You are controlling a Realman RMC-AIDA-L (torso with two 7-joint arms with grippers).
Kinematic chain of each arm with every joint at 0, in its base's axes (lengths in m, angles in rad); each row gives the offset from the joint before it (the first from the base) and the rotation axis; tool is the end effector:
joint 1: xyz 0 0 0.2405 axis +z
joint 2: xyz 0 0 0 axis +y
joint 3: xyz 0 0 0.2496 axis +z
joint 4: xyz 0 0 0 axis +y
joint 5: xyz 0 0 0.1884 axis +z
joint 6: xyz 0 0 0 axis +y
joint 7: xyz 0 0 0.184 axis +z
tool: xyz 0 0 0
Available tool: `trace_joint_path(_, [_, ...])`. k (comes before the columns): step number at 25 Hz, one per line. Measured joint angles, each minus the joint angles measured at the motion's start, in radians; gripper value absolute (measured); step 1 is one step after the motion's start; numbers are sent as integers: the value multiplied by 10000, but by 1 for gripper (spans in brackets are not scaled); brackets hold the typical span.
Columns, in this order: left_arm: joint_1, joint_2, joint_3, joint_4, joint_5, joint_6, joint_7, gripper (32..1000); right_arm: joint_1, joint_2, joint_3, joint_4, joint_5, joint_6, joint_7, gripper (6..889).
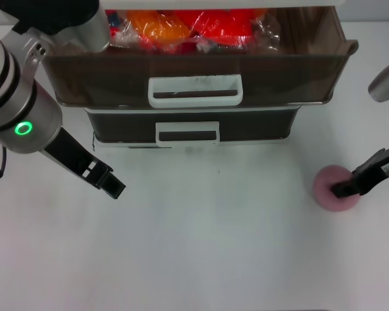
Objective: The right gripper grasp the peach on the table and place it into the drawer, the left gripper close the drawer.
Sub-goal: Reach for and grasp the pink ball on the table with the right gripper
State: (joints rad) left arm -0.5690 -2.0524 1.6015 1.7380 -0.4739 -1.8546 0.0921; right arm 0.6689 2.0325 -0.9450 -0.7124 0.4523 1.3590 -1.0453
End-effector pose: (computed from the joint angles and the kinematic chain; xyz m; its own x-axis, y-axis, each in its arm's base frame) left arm -0.1662 0.2946 -0.0121 0.5829 0.7786 -0.2322 0.5753 -0.5974 -0.5587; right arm 0.3117 0.3320 -0.0378 0.6318 -0.7481 0.2030 -0.6660 -0.6579 -0.3516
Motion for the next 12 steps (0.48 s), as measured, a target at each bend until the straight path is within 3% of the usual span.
trace_joint_path(2, [32, 0, 0, 0, 0, 0, 0, 800, -1, 0, -56, 6, 2, 0, -5, 403])
trace_joint_path(5, [58, 0, -1, 0, 0, 1, 1, 800, -1, 0, -72, 8, 3, 0, -8, 202])
trace_joint_path(12, [80, 0, 0, 14, 0, 47, 15, 800, -1, 0, -76, -11, 3, 18, -9, 165])
